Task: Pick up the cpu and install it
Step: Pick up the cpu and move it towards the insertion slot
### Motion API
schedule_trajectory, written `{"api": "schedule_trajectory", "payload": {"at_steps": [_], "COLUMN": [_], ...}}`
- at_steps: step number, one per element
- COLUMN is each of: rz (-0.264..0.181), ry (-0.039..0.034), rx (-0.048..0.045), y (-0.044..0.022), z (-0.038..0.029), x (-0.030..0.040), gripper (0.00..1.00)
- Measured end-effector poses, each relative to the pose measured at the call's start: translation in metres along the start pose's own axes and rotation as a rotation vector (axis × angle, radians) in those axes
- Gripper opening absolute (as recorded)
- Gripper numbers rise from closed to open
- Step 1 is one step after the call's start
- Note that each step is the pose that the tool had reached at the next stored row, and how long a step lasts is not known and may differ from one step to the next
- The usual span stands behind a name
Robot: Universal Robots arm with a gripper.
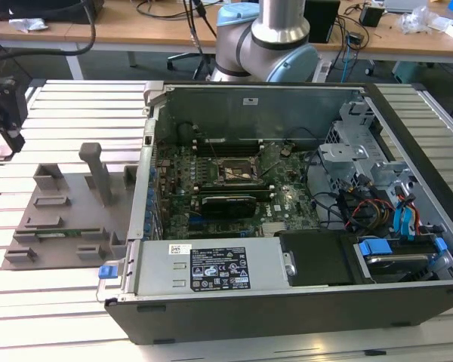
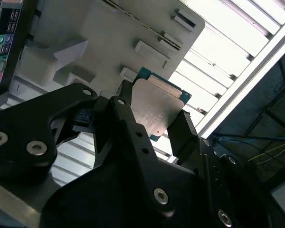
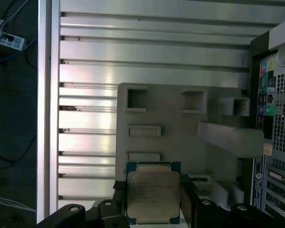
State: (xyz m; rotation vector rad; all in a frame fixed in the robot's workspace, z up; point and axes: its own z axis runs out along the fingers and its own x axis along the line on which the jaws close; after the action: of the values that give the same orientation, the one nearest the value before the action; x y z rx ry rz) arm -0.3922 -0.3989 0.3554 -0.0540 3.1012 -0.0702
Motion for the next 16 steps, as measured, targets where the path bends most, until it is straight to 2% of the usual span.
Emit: {"api": "schedule_trajectory", "payload": {"at_steps": [2, 3, 13, 16], "rz": [0.0, 0.0, 0.0, 0.0], "ry": [0.0001, 0.0001, 0.0002, 0.0], "rx": [0.0018, 0.0022, 0.0058, 0.0056], "y": [-0.0006, -0.0007, -0.0019, -0.002], "z": [-0.0123, -0.0153, -0.0414, -0.0438], "x": [-0.0005, -0.0006, -0.0016, -0.0017], "gripper": [0.55, 0.55, 0.55, 0.55]}}
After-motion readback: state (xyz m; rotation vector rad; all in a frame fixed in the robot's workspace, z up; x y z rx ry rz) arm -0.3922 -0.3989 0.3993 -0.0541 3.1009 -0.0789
